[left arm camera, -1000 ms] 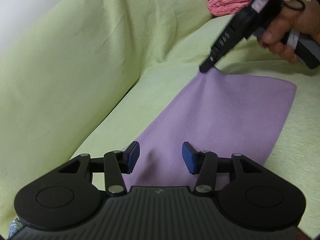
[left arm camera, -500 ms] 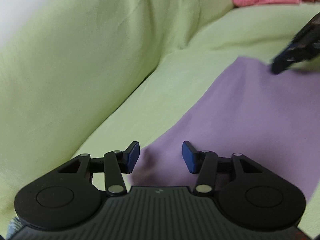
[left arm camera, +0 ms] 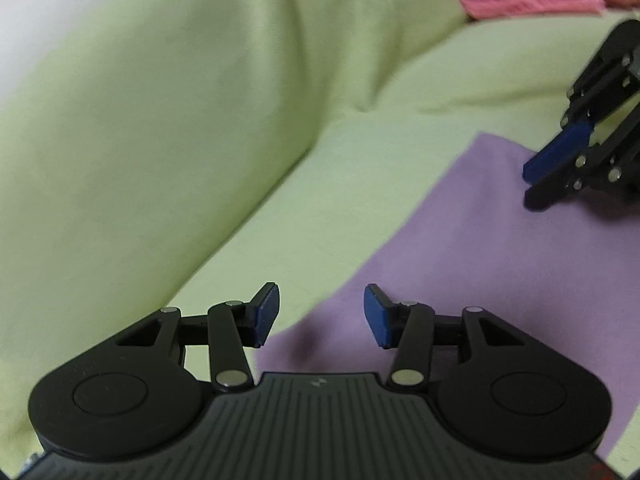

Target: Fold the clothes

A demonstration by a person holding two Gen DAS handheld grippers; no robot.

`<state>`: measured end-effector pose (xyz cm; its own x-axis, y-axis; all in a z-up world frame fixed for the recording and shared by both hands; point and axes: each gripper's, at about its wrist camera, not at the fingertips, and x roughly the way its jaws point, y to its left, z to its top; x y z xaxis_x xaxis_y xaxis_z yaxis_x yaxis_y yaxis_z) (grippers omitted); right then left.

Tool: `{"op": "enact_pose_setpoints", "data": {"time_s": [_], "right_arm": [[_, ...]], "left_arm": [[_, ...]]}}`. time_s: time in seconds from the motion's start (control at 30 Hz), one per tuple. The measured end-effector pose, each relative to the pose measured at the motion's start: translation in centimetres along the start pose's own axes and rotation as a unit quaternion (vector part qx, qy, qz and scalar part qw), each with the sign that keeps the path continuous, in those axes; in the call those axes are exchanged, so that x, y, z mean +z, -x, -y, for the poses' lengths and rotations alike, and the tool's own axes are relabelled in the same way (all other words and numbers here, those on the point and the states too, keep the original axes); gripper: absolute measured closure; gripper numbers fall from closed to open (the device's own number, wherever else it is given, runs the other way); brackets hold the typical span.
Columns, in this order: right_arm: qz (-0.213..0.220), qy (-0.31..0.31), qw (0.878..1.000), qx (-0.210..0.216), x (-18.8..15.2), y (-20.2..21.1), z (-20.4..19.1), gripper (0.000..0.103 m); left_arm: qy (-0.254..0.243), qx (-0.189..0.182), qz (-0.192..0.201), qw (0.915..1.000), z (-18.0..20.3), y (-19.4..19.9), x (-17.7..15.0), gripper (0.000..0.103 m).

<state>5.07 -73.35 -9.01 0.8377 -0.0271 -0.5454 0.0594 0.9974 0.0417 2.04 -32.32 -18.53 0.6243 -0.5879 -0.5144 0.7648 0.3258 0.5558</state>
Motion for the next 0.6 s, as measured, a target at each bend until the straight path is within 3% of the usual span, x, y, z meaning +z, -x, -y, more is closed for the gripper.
{"op": "enact_pose_setpoints", "data": {"time_s": [0.1,0.3,0.43,0.6], "right_arm": [[-0.012,-0.018,1.000,-0.013,-1.9,2.8,0.1,0.085],[-0.047,-0.018,0.998,-0.037,-4.6,6.9,-0.5,0.086],[-0.029,0.018,0.998,-0.047,-4.2,9.3,-2.7,0.086],[-0.029,0.085,0.994,-0.062,-3.9,9.7,-5.8,0.077]], "left_arm": [[0.030,0.000,0.008,0.9995,-1.4,0.0,-1.5,0.048],[-0.001,0.047,-0.022,0.9987,-2.4,3.4,-3.9,0.048],[-0.047,0.065,-0.015,0.9967,-1.1,8.5,-4.0,0.048],[-0.141,0.032,-0.003,0.9894,4.0,13.8,-4.8,0.043]]}}
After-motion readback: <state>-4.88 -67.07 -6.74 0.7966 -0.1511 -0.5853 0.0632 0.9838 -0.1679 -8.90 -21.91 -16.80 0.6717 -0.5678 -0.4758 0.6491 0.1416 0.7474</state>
